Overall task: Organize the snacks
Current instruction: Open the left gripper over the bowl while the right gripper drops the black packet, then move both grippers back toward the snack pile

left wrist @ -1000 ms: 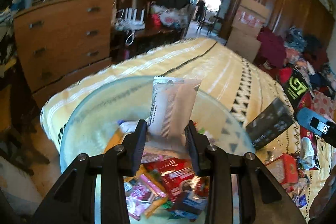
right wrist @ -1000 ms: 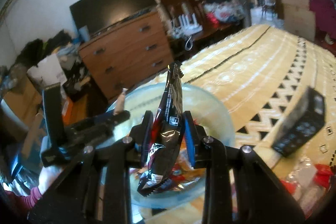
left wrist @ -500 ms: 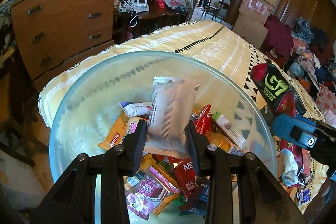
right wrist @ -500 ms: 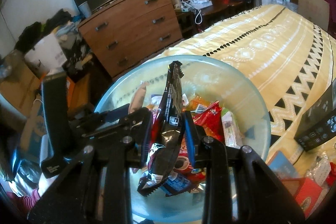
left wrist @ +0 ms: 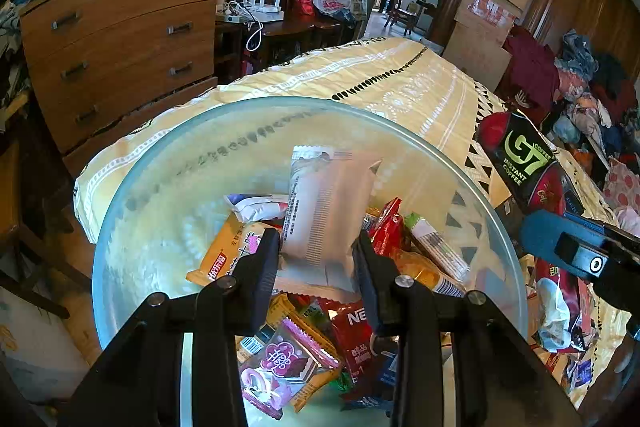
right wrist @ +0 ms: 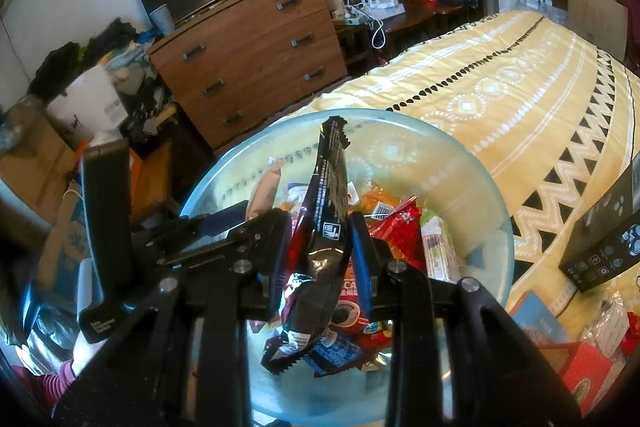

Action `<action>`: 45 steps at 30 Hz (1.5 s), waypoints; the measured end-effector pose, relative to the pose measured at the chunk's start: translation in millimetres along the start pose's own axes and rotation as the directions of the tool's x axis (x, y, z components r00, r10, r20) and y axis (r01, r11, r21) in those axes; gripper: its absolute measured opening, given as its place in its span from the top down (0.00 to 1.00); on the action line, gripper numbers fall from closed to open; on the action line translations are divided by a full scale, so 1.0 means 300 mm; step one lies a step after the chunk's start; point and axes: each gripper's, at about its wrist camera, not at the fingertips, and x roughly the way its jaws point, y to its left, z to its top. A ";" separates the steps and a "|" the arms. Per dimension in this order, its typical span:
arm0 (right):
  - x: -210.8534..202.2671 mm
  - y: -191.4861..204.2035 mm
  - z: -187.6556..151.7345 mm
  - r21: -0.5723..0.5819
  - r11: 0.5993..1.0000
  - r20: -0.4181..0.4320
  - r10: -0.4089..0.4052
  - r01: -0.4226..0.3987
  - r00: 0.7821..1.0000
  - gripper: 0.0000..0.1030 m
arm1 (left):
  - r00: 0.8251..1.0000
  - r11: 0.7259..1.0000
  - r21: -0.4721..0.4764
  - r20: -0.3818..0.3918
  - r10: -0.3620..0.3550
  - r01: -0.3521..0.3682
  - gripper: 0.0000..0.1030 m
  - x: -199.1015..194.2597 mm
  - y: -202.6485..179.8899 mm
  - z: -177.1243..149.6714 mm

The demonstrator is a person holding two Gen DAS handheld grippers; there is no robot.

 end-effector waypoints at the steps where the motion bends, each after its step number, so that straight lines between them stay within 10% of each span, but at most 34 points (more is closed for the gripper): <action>1: 0.000 -0.001 0.001 0.000 1.000 0.001 0.001 -0.001 1.000 0.71 | 1.000 1.000 0.000 0.000 0.000 0.000 0.63 0.002 0.000 -0.004; 15: -0.010 0.017 0.014 -0.002 1.000 -0.001 -0.019 0.019 1.000 0.68 | 0.999 1.000 -0.007 -0.037 0.020 -0.020 0.62 0.022 -0.004 -0.014; 23: -0.022 0.031 0.018 -0.024 0.996 0.032 -0.083 0.084 0.996 0.31 | 0.999 0.999 -0.016 -0.020 0.037 -0.037 0.42 0.016 -0.004 -0.013; 28: -0.032 0.009 0.013 -0.019 0.992 0.052 -0.120 0.121 0.991 0.25 | 0.999 0.999 -0.021 -0.017 0.046 -0.046 0.40 0.013 -0.003 -0.013; 45: -0.027 0.007 0.006 -0.025 0.991 0.053 -0.127 0.129 0.990 0.24 | 0.999 0.999 -0.018 -0.023 0.046 -0.046 0.40 0.017 -0.005 -0.019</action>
